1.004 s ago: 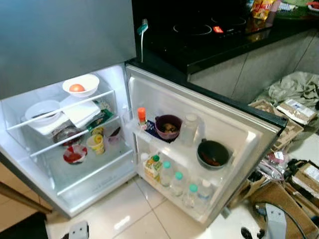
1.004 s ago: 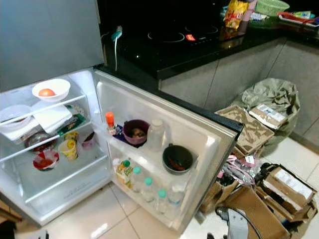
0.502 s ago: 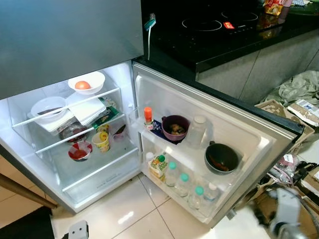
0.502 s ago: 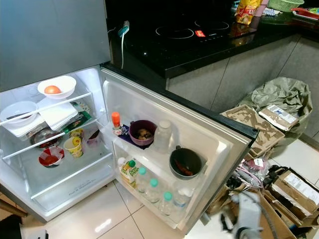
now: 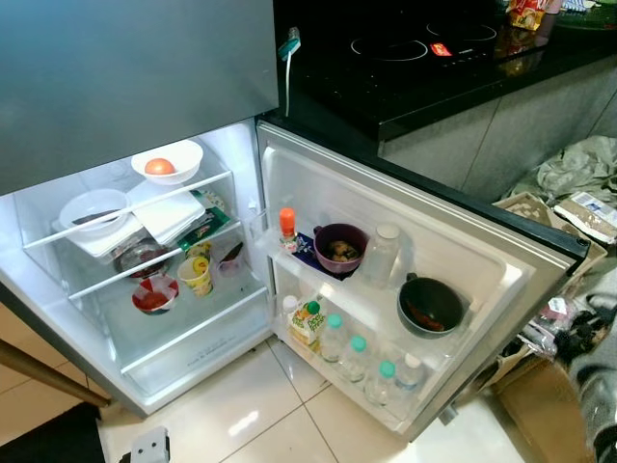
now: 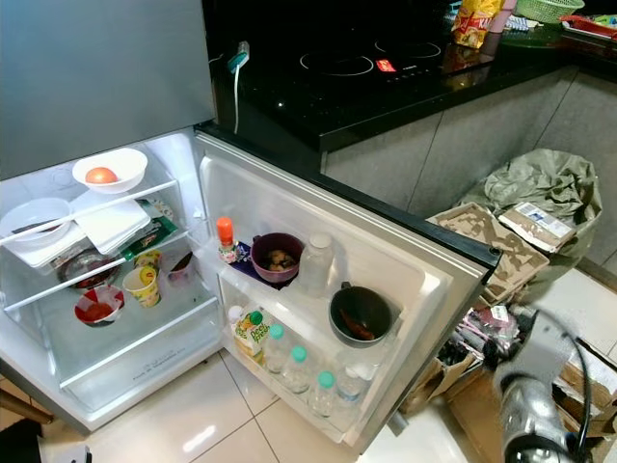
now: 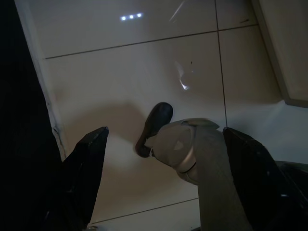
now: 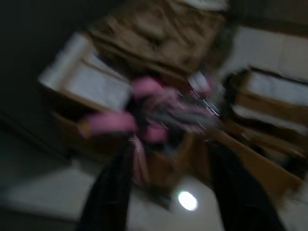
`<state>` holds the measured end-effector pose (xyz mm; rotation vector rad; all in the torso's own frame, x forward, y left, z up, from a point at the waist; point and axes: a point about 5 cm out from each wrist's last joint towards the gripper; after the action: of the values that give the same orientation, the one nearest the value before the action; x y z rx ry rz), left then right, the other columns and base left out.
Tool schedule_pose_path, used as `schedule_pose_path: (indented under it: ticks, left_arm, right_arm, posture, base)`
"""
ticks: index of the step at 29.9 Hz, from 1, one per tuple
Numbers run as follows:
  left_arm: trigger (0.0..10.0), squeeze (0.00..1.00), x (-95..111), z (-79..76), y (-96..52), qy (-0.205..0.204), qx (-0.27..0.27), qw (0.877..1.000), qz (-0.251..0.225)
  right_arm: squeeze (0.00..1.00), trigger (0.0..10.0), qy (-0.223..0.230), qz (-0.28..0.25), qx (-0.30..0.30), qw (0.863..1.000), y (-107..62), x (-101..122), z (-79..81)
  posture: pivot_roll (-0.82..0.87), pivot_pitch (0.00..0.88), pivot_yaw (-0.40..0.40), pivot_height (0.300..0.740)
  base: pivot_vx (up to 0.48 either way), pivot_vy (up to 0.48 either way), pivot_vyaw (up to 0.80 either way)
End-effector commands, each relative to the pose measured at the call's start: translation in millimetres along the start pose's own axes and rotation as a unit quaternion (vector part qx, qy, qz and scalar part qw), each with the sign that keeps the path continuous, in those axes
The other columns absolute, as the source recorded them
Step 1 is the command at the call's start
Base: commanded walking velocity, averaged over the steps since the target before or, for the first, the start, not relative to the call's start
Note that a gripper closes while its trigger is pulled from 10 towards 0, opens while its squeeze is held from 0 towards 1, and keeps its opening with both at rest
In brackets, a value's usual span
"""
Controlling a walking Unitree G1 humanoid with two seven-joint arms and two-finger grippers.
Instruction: Restocking fridge
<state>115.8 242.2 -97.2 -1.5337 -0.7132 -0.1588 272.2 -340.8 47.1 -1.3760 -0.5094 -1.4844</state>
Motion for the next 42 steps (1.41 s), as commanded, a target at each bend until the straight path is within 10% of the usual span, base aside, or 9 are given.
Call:
schedule_pose_path:
  ticks: [1, 2, 12, 15, 16, 21, 25, 30, 42]
  left_arm:
    - [10.0, 0.00, -6.9, -3.5, -0.2, -0.002, -0.004, 1.000, 0.013]
    - [10.0, 0.00, -7.2, -3.5, -0.3, -0.002, -0.004, 1.000, 0.013]
    - [10.0, 0.00, -8.2, -4.2, -0.3, -0.005, -0.005, 1.000, 0.014]
    - [10.0, 0.00, -8.7, -5.1, -0.2, -0.005, -0.007, 1.000, 0.014]
    - [10.0, 0.00, -8.8, -5.7, -0.1, -0.005, -0.008, 1.000, 0.015]
    - [10.0, 0.00, -8.7, -5.9, 0.0, -0.004, -0.009, 1.000, 0.015]
    - [10.0, 0.00, -8.7, -5.7, 0.0, -0.003, -0.009, 1.000, 0.015]
    - [10.0, 0.00, -10.1, -5.8, -0.3, 0.000, -0.010, 1.000, 0.019]
    - [10.0, 0.00, -13.1, -8.5, 0.1, 0.007, -0.010, 0.999, 0.031]
  right_arm:
    - [0.00, 3.2, 0.046, -0.020, 0.045, 0.998, 3.5, 10.9, 8.0]
    - [0.00, 10.0, 0.052, -0.019, 0.091, 0.994, 5.5, 14.5, 18.0]
    - [0.00, 10.0, 0.001, 0.045, 0.299, 0.953, 0.5, 1.8, 58.7]
    - [0.00, 10.0, -0.016, 0.083, 0.375, 0.923, -7.7, -11.4, 67.6]
    - [0.00, 10.0, -0.013, 0.117, 0.448, 0.886, -17.2, -22.5, 75.8]
    - [0.00, 10.0, -0.013, 0.151, 0.514, 0.844, -28.0, -32.3, 79.5]
    - [0.00, 10.0, -0.016, 0.158, 0.506, 0.847, -28.5, -35.6, 76.5]
    - [0.00, 10.0, -0.072, 0.201, 0.308, 0.927, -26.6, -64.8, 36.7]
    - [0.00, 10.0, -0.100, 0.319, 0.163, 0.928, -69.3, -133.5, -7.3]
  posture:
    - [-0.01, 0.000, -0.033, 0.740]
    - [0.00, 0.000, -0.037, 0.740]
    - [-0.01, 0.000, -0.037, 0.740]
    - [-0.01, 0.000, -0.037, 0.740]
    - [-0.01, 0.000, -0.037, 0.740]
    - [-0.01, 0.000, -0.037, 0.740]
    - [-0.01, 0.000, -0.037, 0.740]
    - [-0.02, 0.000, -0.039, 0.740]
    - [-0.01, 0.000, -0.042, 0.740]
  base:
    - [0.000, 0.000, 0.00]
    - [0.000, 0.000, 0.00]
    - [0.000, 0.000, 0.00]
    - [0.000, 0.000, 0.00]
    - [0.000, 0.000, 0.00]
    - [0.000, 0.000, 0.00]
    - [0.000, 0.000, 0.00]
    - [0.000, 0.000, 0.00]
    - [-0.027, 0.000, 0.00]
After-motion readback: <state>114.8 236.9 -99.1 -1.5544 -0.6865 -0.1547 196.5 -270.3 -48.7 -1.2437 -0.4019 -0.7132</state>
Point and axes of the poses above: a point about 5 cm out from each wrist's last joint towards the gripper, its own y axis pointing out of the wrist towards the gripper, its own x axis along the axis of the wrist's last joint, z = x × y, and after that the axes turned 5 degrees about y, right-handed
